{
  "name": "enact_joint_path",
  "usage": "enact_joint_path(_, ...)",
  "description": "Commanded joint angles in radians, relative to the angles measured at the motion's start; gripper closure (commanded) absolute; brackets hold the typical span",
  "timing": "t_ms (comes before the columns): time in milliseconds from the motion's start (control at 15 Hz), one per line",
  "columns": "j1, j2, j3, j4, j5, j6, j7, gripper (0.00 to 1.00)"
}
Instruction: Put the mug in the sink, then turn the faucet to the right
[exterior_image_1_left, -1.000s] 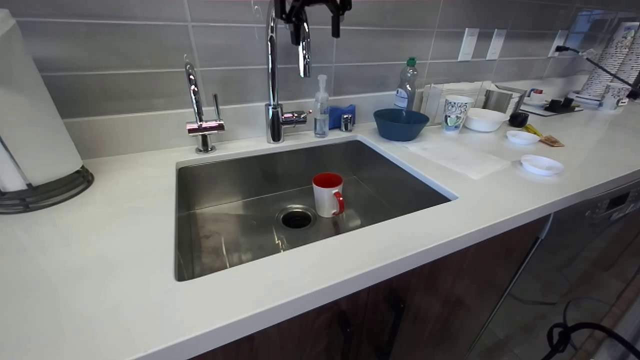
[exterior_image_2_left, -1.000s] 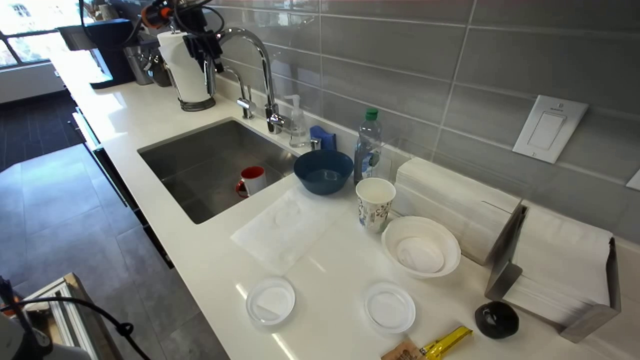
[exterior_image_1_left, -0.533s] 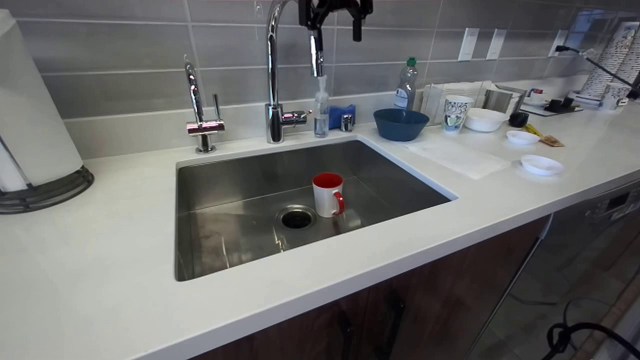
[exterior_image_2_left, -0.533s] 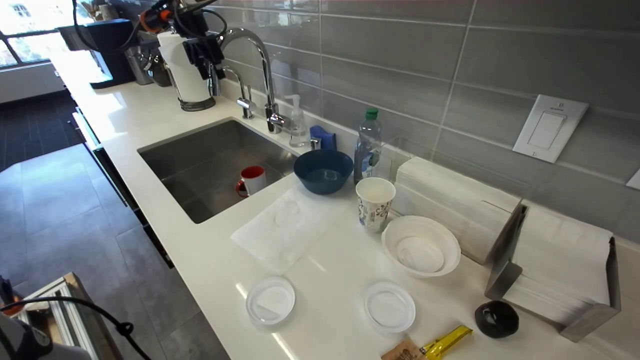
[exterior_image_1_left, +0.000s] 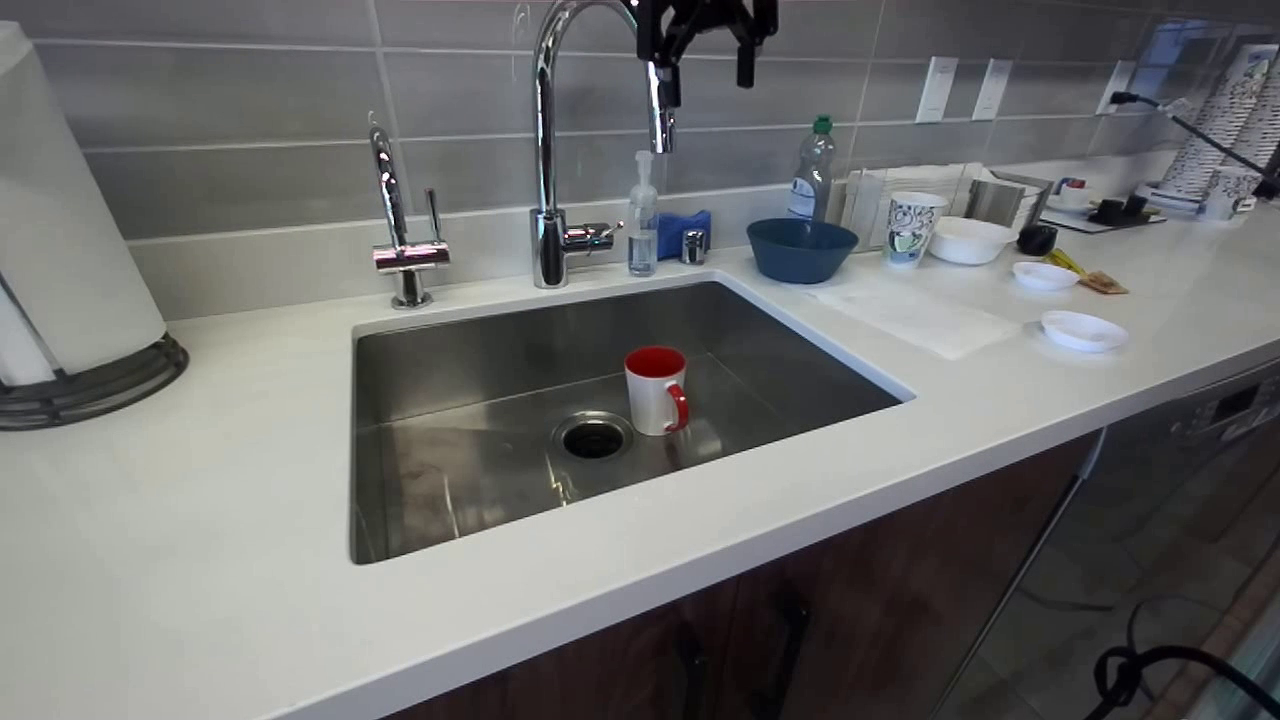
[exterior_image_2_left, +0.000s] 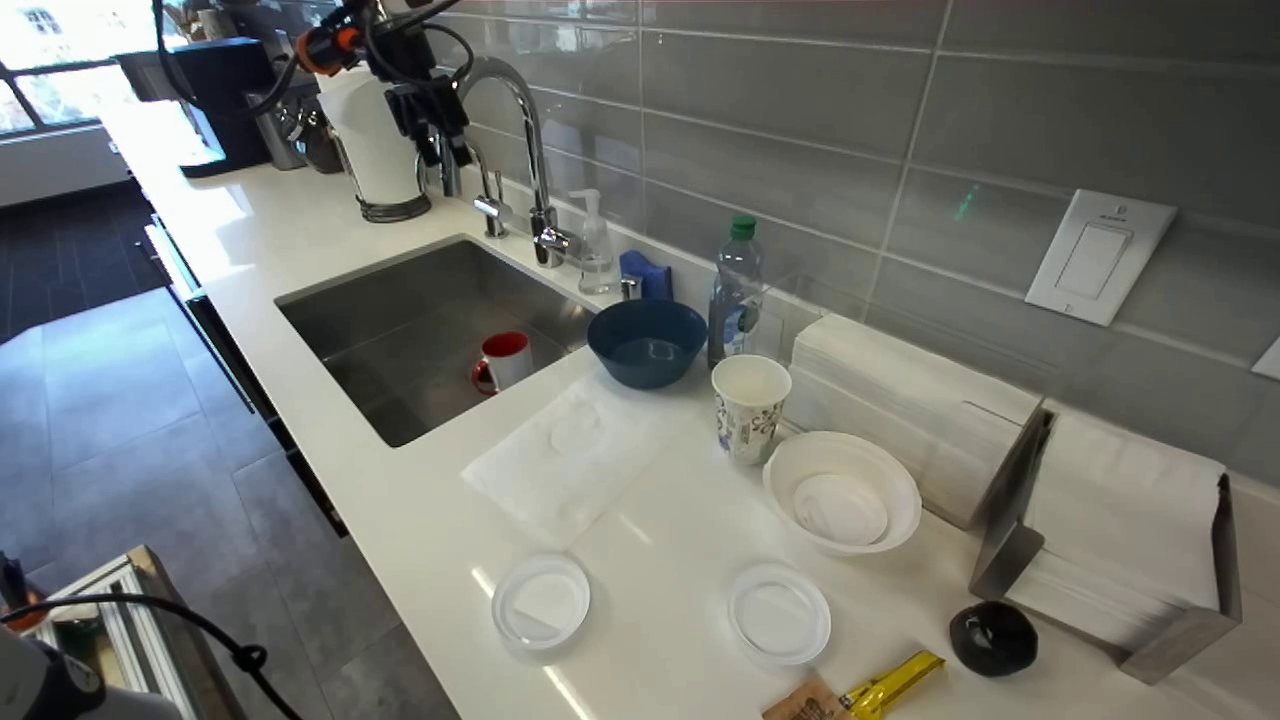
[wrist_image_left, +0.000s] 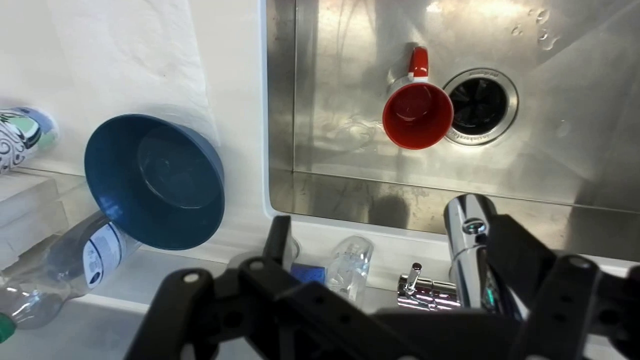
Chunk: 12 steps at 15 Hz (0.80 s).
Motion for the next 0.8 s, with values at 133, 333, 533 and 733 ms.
enact_joint_path(133, -0.046, -0.058, 0.025, -0.099, -0.042, 0.096, 0.036, 0.00)
enact_joint_path(333, -0.055, -0.074, 0.025, -0.124, -0.057, 0.125, 0.062, 0.00)
enact_joint_path(533, -0.064, -0.086, 0.025, -0.144, -0.072, 0.141, 0.085, 0.00)
enact_joint_path(733, -0.072, -0.095, 0.026, -0.158, -0.081, 0.152, 0.101, 0.00)
